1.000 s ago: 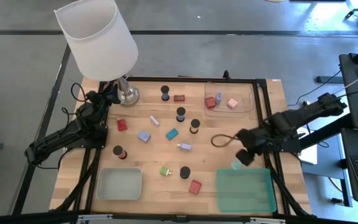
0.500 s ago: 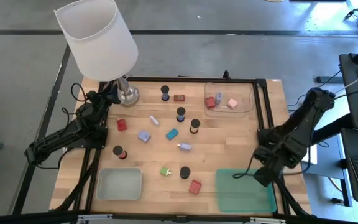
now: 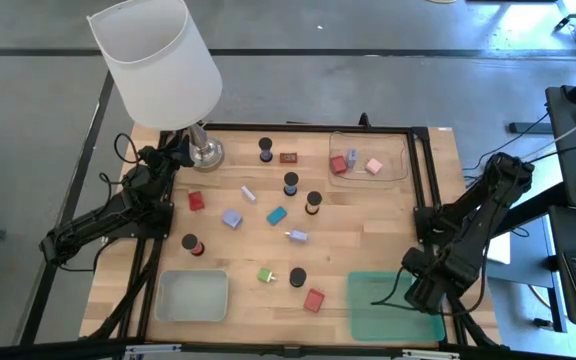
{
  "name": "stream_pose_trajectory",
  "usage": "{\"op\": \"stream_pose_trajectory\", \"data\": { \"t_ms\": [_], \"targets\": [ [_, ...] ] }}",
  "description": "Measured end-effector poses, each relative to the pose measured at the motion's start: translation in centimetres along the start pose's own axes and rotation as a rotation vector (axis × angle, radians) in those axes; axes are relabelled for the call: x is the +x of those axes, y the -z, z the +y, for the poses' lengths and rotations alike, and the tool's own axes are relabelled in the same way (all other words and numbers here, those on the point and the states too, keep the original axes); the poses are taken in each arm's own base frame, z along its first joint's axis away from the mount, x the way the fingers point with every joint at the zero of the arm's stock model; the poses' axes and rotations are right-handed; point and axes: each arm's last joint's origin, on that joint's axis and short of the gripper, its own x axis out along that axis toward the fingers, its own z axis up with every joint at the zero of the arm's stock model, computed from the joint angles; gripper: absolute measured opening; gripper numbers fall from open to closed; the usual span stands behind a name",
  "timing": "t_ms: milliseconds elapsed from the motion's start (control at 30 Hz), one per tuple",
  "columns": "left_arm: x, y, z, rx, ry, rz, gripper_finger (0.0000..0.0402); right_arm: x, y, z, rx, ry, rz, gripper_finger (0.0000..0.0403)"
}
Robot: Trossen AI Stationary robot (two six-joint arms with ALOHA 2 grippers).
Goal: Pick & Place Office items
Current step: Put the light green hourglass into the green bin
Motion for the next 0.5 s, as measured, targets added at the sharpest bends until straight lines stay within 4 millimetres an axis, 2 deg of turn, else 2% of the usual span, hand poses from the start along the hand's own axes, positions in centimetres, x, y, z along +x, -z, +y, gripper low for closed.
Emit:
{"op": "stream_pose_trajectory", "data": {
  "t_ms": [233,500],
  "targets": [
    [0.0,0.0,0.0,0.0,0.0,0.0,0.0251,1.0,0.0,1.7,-0.03,-0.052,0.003,0.0204],
    [0.0,0.0,0.0,0.0,0.001,0.0,0.0251,2.1,-0.2,2.5,-0.031,0.0,-0.012,0.0204]
  ]
}}
